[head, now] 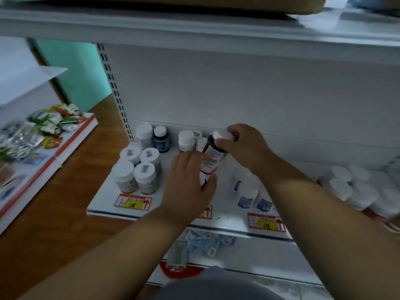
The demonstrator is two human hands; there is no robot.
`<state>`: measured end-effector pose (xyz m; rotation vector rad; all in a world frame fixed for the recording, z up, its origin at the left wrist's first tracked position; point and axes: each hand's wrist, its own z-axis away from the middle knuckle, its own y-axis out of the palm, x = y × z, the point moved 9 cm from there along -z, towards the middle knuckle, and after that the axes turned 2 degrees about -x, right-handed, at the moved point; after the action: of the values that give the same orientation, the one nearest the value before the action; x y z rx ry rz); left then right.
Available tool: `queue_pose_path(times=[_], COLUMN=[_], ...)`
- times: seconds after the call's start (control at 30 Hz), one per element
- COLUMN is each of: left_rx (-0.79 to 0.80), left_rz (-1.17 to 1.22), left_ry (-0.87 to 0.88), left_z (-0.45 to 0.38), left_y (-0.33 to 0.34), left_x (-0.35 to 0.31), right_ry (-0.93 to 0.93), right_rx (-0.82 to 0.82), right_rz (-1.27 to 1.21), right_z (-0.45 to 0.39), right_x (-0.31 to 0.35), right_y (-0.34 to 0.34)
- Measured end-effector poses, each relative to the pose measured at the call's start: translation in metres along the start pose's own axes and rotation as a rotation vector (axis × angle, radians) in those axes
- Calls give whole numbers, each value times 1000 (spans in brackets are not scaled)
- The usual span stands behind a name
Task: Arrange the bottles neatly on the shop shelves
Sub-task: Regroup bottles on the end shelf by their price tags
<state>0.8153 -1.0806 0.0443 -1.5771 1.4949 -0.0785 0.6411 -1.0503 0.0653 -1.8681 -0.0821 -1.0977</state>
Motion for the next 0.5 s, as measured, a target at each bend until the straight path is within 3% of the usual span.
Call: queue_pose_path(times=[0.1,0.27,0.4,0.5], left_rx=[-33,128,278,414], left_rz=[59,205,495,583], left_ry=[-31,-106,13,27], left_z=[-7,-21,-16,0], left_y=[-4,25,49,77], left_x=[-3,-31,-89,-128], right_ry=[76,180,220,220], right_rx=[-143,-330,-358,-300], right_rz=[-183,-353,-369,-423], right_z=[22,58,94,127], right_x=[-4,-4,-18,-41], right_y=[-44,-103,-133,-154])
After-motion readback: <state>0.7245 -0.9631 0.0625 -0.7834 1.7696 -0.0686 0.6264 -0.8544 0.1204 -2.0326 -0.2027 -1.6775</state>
